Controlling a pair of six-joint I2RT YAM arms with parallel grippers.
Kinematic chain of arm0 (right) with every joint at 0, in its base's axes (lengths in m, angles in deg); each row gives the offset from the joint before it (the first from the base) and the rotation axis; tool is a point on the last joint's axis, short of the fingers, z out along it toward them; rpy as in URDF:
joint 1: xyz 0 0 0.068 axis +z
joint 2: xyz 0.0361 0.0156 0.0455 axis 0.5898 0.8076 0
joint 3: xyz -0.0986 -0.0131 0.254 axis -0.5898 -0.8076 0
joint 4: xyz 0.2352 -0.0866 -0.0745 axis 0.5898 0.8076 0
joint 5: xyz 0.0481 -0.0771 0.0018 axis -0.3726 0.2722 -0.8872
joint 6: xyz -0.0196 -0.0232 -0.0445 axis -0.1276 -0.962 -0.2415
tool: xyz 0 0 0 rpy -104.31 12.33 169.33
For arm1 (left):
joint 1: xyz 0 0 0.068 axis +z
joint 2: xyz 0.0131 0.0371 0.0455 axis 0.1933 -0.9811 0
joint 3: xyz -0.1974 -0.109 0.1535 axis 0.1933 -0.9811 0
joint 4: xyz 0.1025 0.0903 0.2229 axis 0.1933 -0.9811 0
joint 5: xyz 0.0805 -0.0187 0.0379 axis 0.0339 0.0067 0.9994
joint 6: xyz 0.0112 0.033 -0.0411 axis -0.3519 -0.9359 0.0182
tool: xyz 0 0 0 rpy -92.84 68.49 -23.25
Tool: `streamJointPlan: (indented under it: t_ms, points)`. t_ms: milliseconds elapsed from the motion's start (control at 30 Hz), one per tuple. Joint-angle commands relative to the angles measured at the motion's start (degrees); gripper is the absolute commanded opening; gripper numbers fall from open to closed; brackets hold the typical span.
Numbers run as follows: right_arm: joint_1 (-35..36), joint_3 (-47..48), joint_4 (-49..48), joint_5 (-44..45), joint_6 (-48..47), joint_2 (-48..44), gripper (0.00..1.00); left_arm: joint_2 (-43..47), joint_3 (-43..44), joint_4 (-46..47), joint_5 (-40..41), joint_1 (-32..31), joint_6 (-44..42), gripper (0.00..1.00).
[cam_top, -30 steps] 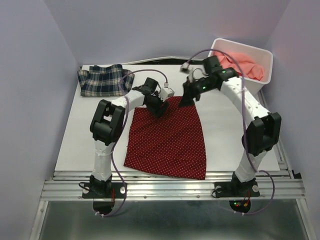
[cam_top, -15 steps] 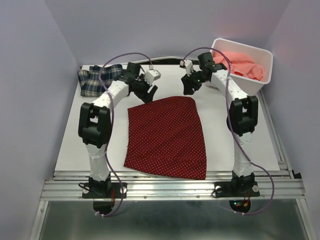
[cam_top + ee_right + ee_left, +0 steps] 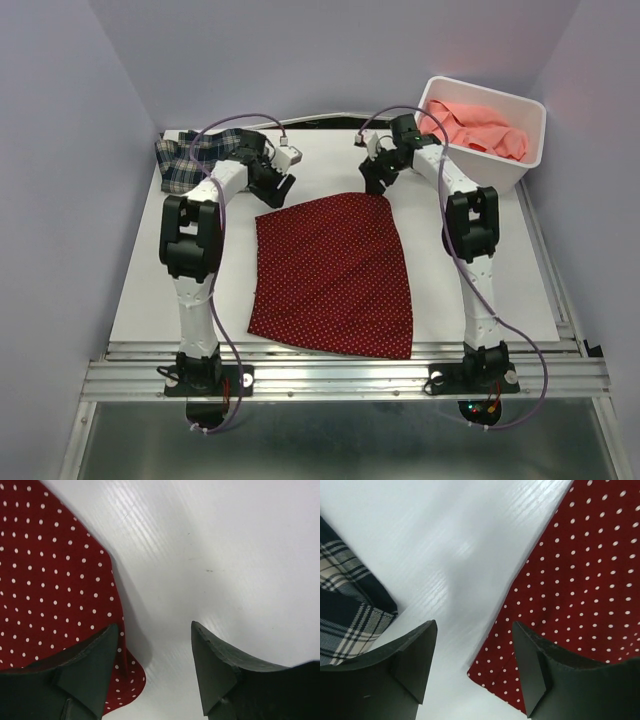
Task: Fold and stack the skirts
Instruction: Flatten the skirt out
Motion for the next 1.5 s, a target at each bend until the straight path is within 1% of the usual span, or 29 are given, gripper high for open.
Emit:
streamJointPlan:
  t_ms: [0, 133, 167, 267, 300, 333, 367, 400, 433, 467, 533, 633, 700, 800, 867, 933, 967, 1000, 1033, 1067, 1100, 1133, 1200, 1233, 1267, 1333, 1367, 1400, 1467]
  points:
    - [1.05, -2.72, -0.44, -0.74, -4.6, 0.09, 0.61, -1.94, 2.14, -3.09, 2.06, 0.28, -1.71, 0.69]
    - [1.58, -3.17, 1.49, -0.39, -4.96, 0.62, 0.53, -4.48, 2.23, -5.63, 2.15, 0.54, -2.33, 0.61]
    - [1.58, -3.08, 2.02, -0.21, -5.22, 0.79, 0.51, -4.84, 2.23, -5.99, 1.63, 0.54, -2.42, 0.57]
    - [2.11, -2.55, 4.04, 0.05, -5.92, 0.44, 0.42, -5.19, 1.71, -7.22, -0.57, 0.54, -3.03, 0.49]
    - [2.63, -2.55, 4.4, -0.03, -6.01, 0.09, 0.36, -5.1, 1.44, -7.31, -0.84, 0.54, -3.03, 0.46]
    - [2.64, -2.55, 4.92, -0.21, -5.92, -0.87, 0.31, -5.02, 1.44, -7.49, -1.36, 0.54, -3.03, 0.36]
    - [2.64, -2.55, 5.27, -0.56, -5.66, -1.4, 0.24, -4.84, 1.44, -7.57, -1.71, 0.54, -3.12, 0.31]
    - [2.64, -2.55, 5.63, -1.0, -5.14, -2.01, 0.09, -3.8, 1.18, -7.4, -2.24, 0.54, -3.38, 0.26]
    - [2.64, -2.55, 6.06, -1.26, -4.96, -2.8, 0.03, -3.18, 0.92, -7.23, -2.51, 0.54, -3.38, 0.21]
    - [2.64, -2.64, 6.33, -1.53, -4.87, -4.73, 0.01, -2.3, 0.83, -7.14, -3.12, 0.54, -3.47, 0.08]
    - [2.64, -4.82, 6.68, -1.97, -5.13, -7.37, 0.01, 0.85, 0.04, -6.88, -4.52, 0.54, -3.74, 0.0]
    - [2.64, -9.39, 5.29, -2.67, -4.87, -14.75, 0.01, 6.64, -2.67, -5.21, -5.76, 0.54, -3.65, 0.0]
    - [2.64, -14.31, 4.58, -3.64, -4.61, -20.37, 0.01, 10.08, -4.87, -3.72, -5.94, 0.28, -3.74, 0.0]
    - [2.64, -20.55, 4.4, -4.43, -4.25, -27.04, 0.01, 19.47, -12.41, -0.91, -5.24, -1.13, -5.58, 0.0]
    - [2.64, -23.8, 4.92, -4.87, -4.78, -30.04, 0.01, 23.35, -16.21, -0.37, -4.71, -2.7, -8.03, 0.0]
    - [2.64, -28.81, 4.06, -3.65, -2.25, -33.38, 0.01, 28.44, -21.83, -0.72, -4.53, -4.11, -10.14, 0.0]
    - [2.64, -29.87, 3.18, -2.25, -1.28, -34.01, 0.03, 30.47, -23.76, -0.98, -5.31, -4.81, -11.54, 0.0]
    - [2.64, -30.23, 2.99, 0.03, -0.48, -34.27, 0.08, 32.49, -25.96, -1.16, -5.49, -6.91, -14.52, 0.0]
    - [1.77, -29.37, 3.17, 0.75, 1.09, -34.28, 0.16, 37.04, -30.85, -1.33, -5.06, -8.32, -16.2, 0.0]
    - [1.06, -28.4, 3.08, 0.93, 1.89, -34.19, 0.3, 39.69, -33.51, -1.07, -3.75, -12.69, -18.83, 0.0]
    - [0.36, -27.17, 3.08, 0.84, 2.77, -33.93, 0.36, 41.98, -39.46, -0.55, -2.0, -15.51, -19.98, 0.0]
    - [-0.26, -25.77, 3.08, 0.76, 3.65, -33.49, 0.41, 46.88, -42.39, -0.02, -0.68, -18.41, -20.78, 0.0]
    - [-0.79, -20.59, 3.69, 1.28, 5.32, -31.73, 0.43, 50.95, -47.31, 1.65, 3.46, -24.48, -21.14, 0.0]
    - [-0.79, -16.83, 4.74, 1.11, 6.37, -31.03, 0.48, 53.67, -50.99, 2.26, 5.38, -30.34, -20.62, 0.0]
    - [-0.79, -14.79, 5.62, -0.2, 7.08, -29.2, 0.49, 54.56, -52.51, 2.44, 6.45, -33.35, -20.18, 0.0]
    - [-0.79, -10.31, 9.56, -2.4, 9.01, -26.73, 0.6, 54.84, -55.41, 2.71, 6.98, -39.16, -18.51, 0.0]
    - [-0.1, -6.11, 11.24, -3.54, 9.54, -25.41, 0.63, 54.4, -55.95, 3.06, 6.9, -39.88, -18.07, 0.0]
    - [0.52, -4.59, 12.65, -4.59, 9.98, -22.96, 0.69, 53.96, -56.73, 3.67, 7.33, -40.59, -17.8, 0.0]
    - [2.27, -3.43, 15.82, -4.69, 9.28, -21.45, 0.71, 53.35, -59.54, 5.6, 9.52, -43.75, -18.5, 0.0]
